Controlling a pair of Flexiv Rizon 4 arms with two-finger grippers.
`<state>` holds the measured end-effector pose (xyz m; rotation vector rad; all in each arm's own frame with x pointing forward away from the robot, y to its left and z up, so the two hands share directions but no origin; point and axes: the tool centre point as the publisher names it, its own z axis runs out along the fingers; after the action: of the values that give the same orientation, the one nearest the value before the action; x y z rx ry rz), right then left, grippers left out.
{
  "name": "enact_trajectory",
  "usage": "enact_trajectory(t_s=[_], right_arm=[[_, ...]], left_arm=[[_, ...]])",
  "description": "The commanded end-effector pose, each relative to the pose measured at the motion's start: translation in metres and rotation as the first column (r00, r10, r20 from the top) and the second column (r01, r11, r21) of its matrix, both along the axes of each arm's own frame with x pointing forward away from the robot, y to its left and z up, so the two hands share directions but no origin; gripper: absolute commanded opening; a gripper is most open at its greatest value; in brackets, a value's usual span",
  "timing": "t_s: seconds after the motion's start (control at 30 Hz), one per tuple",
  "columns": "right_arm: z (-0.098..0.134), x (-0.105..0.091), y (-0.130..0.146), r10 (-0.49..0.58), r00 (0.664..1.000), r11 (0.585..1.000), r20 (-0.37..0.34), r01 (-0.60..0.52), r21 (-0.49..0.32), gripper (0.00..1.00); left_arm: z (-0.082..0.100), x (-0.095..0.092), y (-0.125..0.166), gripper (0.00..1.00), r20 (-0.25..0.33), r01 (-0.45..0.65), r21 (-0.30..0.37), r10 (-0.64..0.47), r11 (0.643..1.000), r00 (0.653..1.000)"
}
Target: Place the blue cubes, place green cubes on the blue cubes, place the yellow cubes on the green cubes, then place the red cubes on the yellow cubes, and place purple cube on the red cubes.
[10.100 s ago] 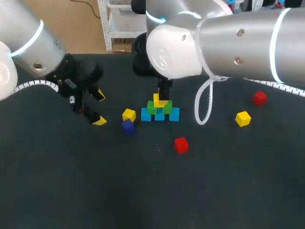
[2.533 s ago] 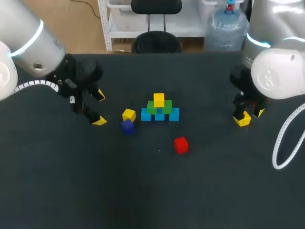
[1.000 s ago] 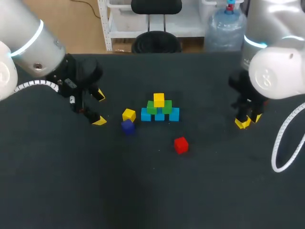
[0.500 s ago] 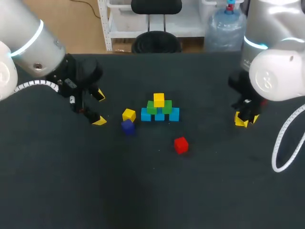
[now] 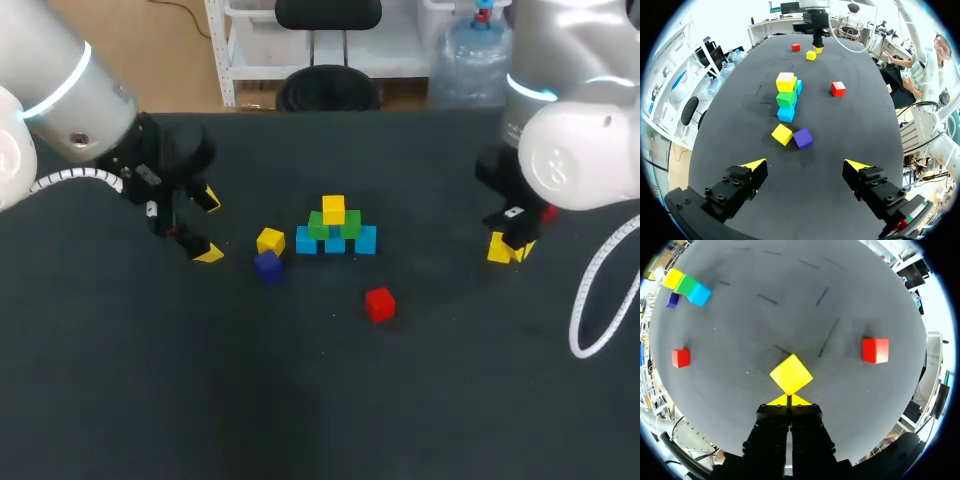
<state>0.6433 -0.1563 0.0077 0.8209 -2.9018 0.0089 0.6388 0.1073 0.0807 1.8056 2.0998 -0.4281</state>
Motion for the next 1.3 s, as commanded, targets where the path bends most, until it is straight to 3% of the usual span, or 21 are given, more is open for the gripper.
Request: enact_trajectory(t_s=[0.03,0.07,0.1,0.13,0.33,0.43,0.6,0.77,1.07,1.3], right_arm=[[0.009,-0.002,0.007,0.009,1.0,1.0,0.002,-0.009,0.001,0.33],[0.012,-0.003,0.009,0.006,1.0,1.0,0.008,-0.006,-0.013,0.45],[0.014,-0.004,0.012,0.011,1.0,1.0,0.014,-0.01,-0.019,0.98],[0.017,-0.005,0.014,0.01,1.0,1.0,0.022,-0.01,-0.023,1.0],[0.031,-0.01,0.029,-0.009,0.998,0.998,0.058,0.013,-0.057,1.0],[0.032,-0.01,0.032,0.038,0.997,0.998,0.067,-0.035,-0.048,1.0],[0.031,-0.003,0.028,0.209,0.976,0.978,0.065,-0.207,-0.029,1.0],[0.034,-0.002,0.019,0.214,0.975,0.976,0.063,-0.211,-0.046,1.0],[0.024,0.004,0.012,0.321,0.946,0.947,0.051,-0.321,-0.016,1.0],[0.014,0.006,0.004,0.336,0.941,0.942,0.039,-0.336,-0.005,1.0]], left_arm=[[0.0,0.0,0.001,1.0,0.001,0.001,-0.002,-0.001,1.0,1.0],[0.0,0.0,0.001,1.0,0.001,0.001,-0.002,-0.001,1.0,1.0],[0.0,0.0,0.001,1.0,0.001,0.001,-0.002,-0.001,1.0,1.0],[0.0,0.0,0.001,1.0,0.001,0.001,-0.002,-0.001,1.0,1.0],[0.0,0.0,0.001,1.0,0.001,0.001,-0.002,-0.001,1.0,1.0],[0.0,0.0,0.001,1.0,0.001,0.001,-0.002,-0.001,1.0,1.0],[0.0,0.0,0.001,1.0,0.001,0.001,-0.002,-0.001,1.0,1.0],[0.0,0.0,0.001,1.0,0.001,0.001,-0.002,-0.001,1.0,1.0],[0.0,0.0,0.001,1.0,0.001,0.001,-0.002,-0.001,1.0,1.0],[0.0,0.0,0.001,1.0,0.001,0.001,-0.002,-0.001,1.0,1.0]])
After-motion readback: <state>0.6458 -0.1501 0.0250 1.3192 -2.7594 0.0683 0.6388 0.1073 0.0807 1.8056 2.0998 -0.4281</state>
